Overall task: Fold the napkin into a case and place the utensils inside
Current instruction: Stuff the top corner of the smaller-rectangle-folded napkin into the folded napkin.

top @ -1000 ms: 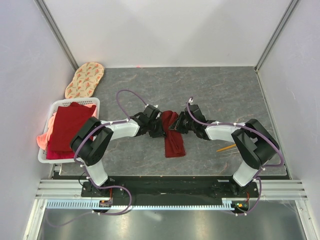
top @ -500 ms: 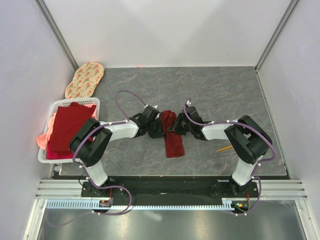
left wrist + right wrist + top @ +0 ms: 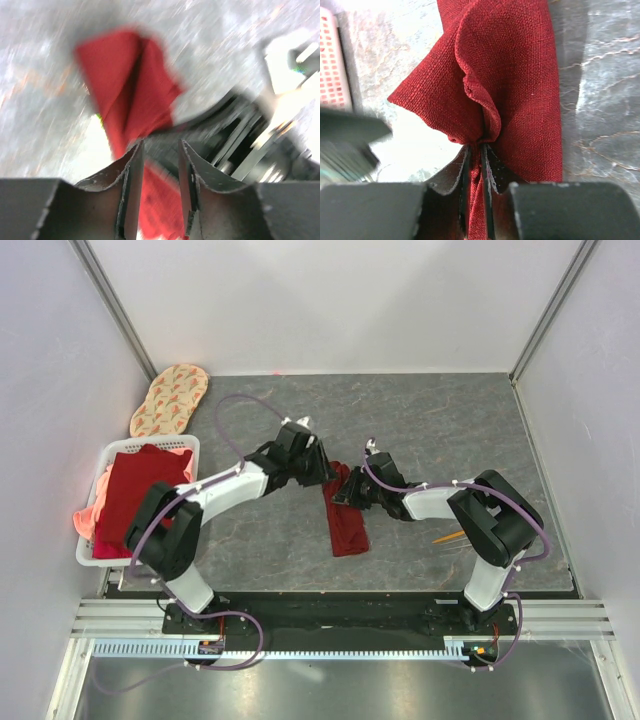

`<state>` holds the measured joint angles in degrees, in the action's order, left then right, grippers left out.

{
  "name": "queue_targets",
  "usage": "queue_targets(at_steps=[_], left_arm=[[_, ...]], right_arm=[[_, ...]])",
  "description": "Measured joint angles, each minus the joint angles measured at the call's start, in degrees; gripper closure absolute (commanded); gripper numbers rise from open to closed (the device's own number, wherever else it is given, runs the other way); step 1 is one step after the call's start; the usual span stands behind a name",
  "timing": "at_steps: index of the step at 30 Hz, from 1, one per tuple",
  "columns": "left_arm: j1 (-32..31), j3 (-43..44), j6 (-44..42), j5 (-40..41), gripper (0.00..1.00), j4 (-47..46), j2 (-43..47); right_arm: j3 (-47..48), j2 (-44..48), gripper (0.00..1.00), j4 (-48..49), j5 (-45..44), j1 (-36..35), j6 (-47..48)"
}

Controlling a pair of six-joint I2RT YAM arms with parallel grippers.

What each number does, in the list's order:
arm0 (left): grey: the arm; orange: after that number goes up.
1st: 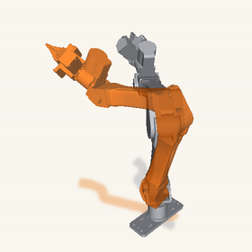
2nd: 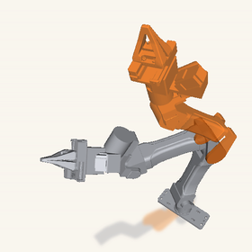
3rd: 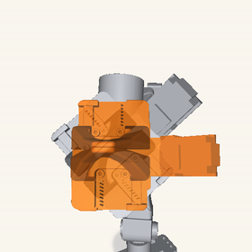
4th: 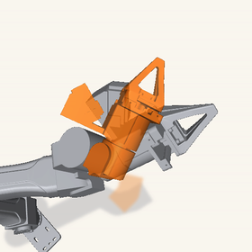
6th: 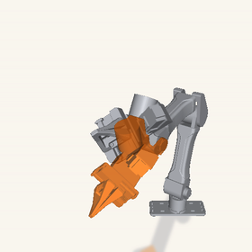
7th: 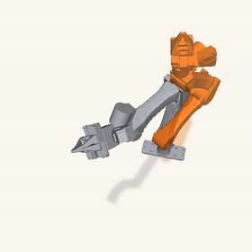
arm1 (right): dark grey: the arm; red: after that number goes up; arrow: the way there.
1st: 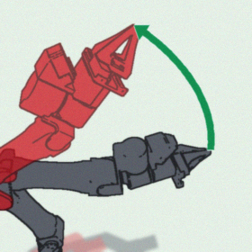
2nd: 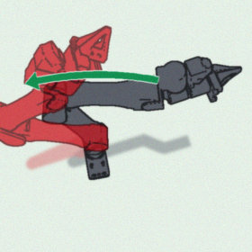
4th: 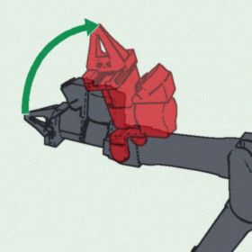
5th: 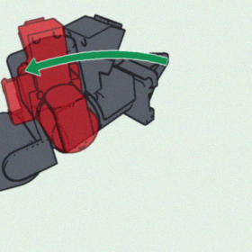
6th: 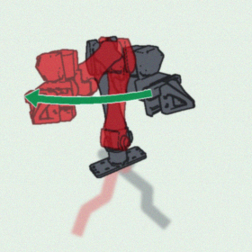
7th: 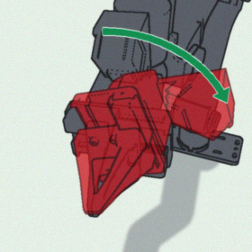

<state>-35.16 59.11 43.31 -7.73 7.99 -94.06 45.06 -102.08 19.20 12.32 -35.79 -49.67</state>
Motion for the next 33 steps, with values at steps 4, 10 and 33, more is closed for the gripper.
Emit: queue_targets(at_steps=[4,10,33], left_arm=[[0.0,9.68,-2.08,-0.17,0.57,1.88,-6.86],[0.0,14.01,-4.07,0.17,0.55,5.79,-11.08],[-0.72,24.63,-6.62,3.52,0.86,18.29,-19.19]], right_arm=[[-0.48,0.0,0.8,1.4,1.27,0.0,-0.07],[-1.09,0.0,0.78,2.27,1.92,0.0,-0.04],[-1.53,0.02,0.65,2.8,2.95,0.0,1.66]])
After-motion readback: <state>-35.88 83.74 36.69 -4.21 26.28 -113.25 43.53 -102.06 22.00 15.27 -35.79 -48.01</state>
